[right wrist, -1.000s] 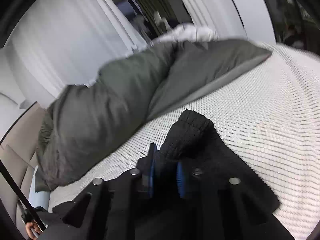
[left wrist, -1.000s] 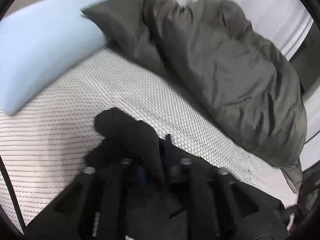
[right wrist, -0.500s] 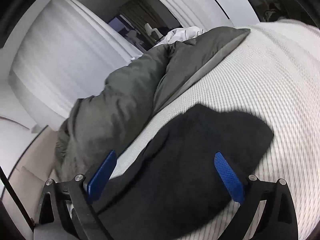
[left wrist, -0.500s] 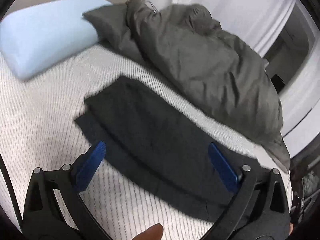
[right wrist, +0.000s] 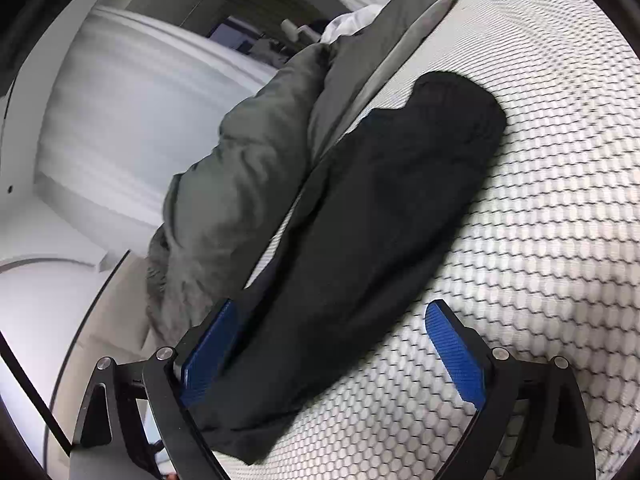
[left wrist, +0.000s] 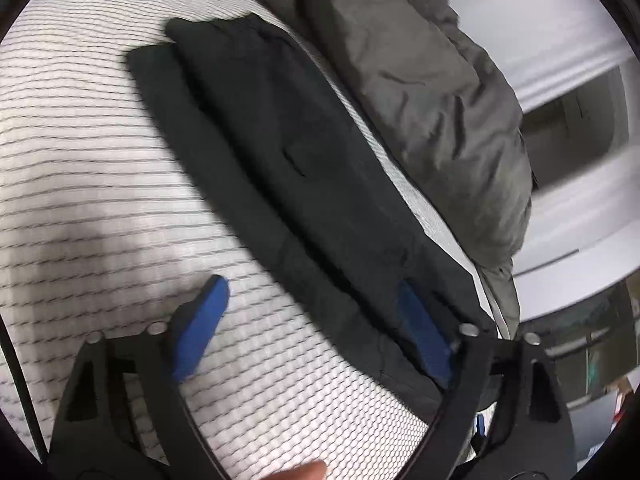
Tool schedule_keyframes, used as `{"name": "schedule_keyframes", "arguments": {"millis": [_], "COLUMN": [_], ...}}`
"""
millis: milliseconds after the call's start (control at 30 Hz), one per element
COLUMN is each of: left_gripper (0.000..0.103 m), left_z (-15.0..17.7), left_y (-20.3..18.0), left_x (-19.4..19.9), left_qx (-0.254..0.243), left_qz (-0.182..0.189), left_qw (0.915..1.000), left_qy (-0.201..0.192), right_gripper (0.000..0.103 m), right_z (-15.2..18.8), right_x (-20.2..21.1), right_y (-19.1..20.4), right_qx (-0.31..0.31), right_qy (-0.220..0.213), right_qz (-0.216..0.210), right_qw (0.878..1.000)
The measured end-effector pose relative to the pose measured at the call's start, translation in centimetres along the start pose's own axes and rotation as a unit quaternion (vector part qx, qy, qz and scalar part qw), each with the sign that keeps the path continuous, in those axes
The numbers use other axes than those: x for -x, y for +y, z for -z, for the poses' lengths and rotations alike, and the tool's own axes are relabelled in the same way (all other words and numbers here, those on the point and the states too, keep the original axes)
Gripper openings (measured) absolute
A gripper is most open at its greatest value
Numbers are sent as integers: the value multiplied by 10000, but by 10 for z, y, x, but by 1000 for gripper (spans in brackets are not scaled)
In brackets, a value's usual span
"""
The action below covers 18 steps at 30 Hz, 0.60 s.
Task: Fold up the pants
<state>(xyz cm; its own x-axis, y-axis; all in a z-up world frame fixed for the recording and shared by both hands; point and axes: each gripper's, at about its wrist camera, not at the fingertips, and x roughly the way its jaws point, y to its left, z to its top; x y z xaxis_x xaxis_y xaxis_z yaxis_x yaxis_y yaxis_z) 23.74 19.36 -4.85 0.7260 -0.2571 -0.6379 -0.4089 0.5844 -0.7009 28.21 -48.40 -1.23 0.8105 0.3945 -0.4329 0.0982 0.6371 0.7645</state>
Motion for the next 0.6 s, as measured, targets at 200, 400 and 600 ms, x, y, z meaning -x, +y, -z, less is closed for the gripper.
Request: {"name": "schedule_keyframes", "arguments": {"millis": [200,400,600], "left_gripper": [67,14,6], "left_z": [-14,-20,-11], "left_y": [1,8,11], "left_x": [-44,-52,-30], "left_qx": [487,639,421], "left_qz": [84,-211,-315], "left_qw": [9987,9974,9972], "left_qy": [149,-271,-537], "right_gripper": [90,40,5], "right_z": [-11,-25,-20], "right_x": [-24,-54,-50], "right_y": [-7,-18,-10], "right_qx": [-244,-492,-206], "right_qy": [187,199,287], "right_qz": [-319,-332,-172], "right_qw": [9990,9980,9992]}}
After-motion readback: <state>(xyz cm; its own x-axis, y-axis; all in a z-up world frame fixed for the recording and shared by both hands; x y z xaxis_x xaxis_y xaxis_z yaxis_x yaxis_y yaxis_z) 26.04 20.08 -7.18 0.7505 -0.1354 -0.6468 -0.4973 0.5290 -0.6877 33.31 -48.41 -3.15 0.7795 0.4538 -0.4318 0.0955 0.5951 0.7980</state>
